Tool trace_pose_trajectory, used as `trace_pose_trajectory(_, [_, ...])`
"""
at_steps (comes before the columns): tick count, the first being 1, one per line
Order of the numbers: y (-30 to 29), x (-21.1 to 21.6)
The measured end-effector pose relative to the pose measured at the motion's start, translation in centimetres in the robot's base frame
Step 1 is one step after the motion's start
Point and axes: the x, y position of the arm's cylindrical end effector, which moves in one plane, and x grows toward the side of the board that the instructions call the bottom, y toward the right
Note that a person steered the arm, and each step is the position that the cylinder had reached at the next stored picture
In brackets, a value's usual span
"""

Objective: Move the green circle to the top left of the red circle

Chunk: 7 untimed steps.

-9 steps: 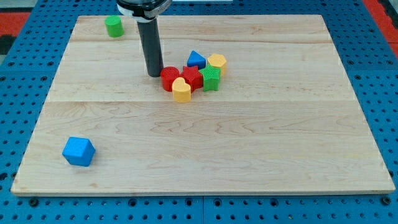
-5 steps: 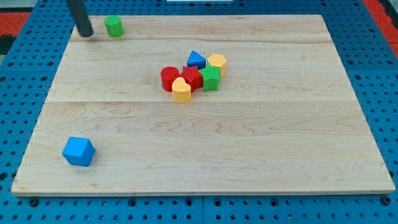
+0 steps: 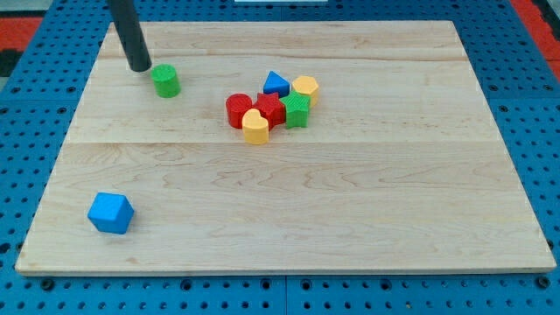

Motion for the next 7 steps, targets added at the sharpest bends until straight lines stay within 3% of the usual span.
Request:
trace_pose_trajectory(3, [11.9, 3.3])
trace_pose_trajectory(4, [9.1, 5.6])
trace_pose_trajectory(5, [10.5, 9.6])
trace_pose_trajectory(6, [14.8, 9.4])
trace_pose_trajectory(7, [13.1, 9.3])
